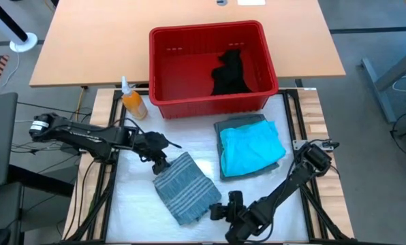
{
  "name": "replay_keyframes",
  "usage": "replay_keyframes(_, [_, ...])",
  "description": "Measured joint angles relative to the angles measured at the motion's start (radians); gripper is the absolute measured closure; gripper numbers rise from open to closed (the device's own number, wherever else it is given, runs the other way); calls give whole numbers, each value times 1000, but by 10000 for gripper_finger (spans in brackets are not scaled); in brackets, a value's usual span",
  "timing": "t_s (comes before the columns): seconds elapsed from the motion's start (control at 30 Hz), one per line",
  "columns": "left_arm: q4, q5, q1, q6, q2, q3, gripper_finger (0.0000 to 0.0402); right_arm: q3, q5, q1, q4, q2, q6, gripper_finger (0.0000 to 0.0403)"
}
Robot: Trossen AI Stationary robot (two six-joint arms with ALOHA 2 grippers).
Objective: Fold Laundry from Bin
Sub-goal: Stack the folded blue patterned polo shirt on the folded light blue shorts
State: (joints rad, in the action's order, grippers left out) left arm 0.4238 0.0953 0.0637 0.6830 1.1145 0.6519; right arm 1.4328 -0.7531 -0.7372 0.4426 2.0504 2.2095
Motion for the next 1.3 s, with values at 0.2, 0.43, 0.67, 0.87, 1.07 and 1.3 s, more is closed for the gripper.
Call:
replay_keyframes(0.2, [-259,31,14,111,0,-181,120,-55,-11,9,-68,-2,-21,138])
replay_keyframes(0.43, [-536,18,15,239,0,-337,120,-99,48,74,-198,14,-101,138])
replay_keyframes(0.67, [-610,-51,84,247,15,-361,120,-94,93,121,-334,125,-114,138])
replay_keyframes(0.87, [-669,-74,161,285,191,-358,120,-93,106,138,-368,171,-119,140])
replay_keyframes(1.07, [-915,-70,194,326,355,-357,173,-95,135,178,-352,145,-297,220])
replay_keyframes(1.3, [-885,-15,194,268,397,-311,353,-104,130,227,-328,75,-559,372])
